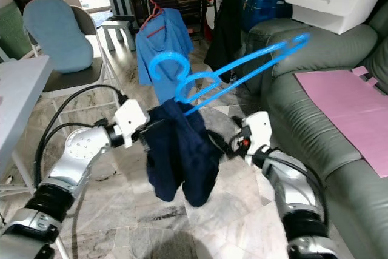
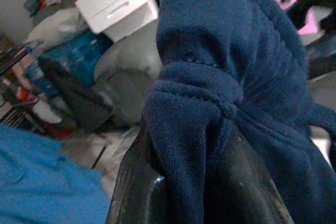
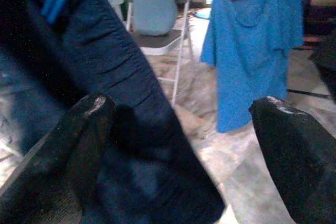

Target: Hang hanger

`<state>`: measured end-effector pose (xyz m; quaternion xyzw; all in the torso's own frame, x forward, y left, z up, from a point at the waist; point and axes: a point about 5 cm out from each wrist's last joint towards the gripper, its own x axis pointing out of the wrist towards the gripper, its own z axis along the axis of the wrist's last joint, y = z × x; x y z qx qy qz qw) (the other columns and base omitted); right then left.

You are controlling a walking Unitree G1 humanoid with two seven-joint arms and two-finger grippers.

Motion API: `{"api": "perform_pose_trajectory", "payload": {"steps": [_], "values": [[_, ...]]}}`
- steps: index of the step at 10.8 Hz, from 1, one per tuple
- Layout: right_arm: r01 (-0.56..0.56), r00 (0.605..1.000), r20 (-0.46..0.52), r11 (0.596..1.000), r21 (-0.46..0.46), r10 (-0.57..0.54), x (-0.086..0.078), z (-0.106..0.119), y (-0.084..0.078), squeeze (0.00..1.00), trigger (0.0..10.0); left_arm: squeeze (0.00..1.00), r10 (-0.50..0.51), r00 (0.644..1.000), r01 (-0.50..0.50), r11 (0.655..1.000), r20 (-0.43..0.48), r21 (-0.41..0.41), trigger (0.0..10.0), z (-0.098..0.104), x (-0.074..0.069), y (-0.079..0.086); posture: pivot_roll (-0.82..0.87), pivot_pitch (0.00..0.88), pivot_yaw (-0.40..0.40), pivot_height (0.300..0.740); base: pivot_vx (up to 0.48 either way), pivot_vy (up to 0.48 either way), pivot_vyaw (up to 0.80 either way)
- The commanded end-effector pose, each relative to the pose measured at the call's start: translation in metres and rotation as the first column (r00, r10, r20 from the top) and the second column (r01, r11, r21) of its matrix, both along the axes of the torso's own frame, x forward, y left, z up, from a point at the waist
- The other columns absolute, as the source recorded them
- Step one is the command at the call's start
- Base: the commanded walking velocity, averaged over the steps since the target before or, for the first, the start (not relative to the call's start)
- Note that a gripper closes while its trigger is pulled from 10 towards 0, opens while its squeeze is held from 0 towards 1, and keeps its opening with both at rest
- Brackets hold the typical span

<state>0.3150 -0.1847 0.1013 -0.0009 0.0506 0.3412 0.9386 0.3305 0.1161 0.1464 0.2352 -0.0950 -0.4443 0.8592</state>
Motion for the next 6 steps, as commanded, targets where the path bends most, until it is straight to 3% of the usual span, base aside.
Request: {"api": "perform_pose_trajectory", "payload": {"steps": [1, 4, 6], "values": [[-0.058, 0.998, -0.008, 0.998, 0.006, 0.058, -0.003, 0.002, 0.004, 0.00, 10.0, 0.00, 0.004, 0.999, -0.004, 1.000, 0.034, 0.006, 0.0, 0.003, 0.000, 0.003, -0.10, 0.000, 0.090, 0.740, 0.000, 0.000, 0.00], [-0.106, 0.994, -0.036, 0.994, -0.014, 0.105, -0.005, 0.001, 0.006, 0.00, 10.0, 0.00, -0.089, 0.993, 0.091, 0.996, 0.072, -0.023, 0.0, 0.012, -0.007, -0.010, -0.09, 0.000, 0.083, 0.740, 0.000, 0.000, 0.00], [-0.115, 0.993, -0.013, 0.992, 0.053, 0.116, -0.003, 0.010, 0.009, 0.00, 10.0, 0.00, -0.123, 0.989, 0.123, 0.992, 0.080, 0.000, 0.0, 0.010, -0.012, -0.009, -0.09, 0.000, 0.082, 0.740, 0.000, 0.000, 0.00]]}}
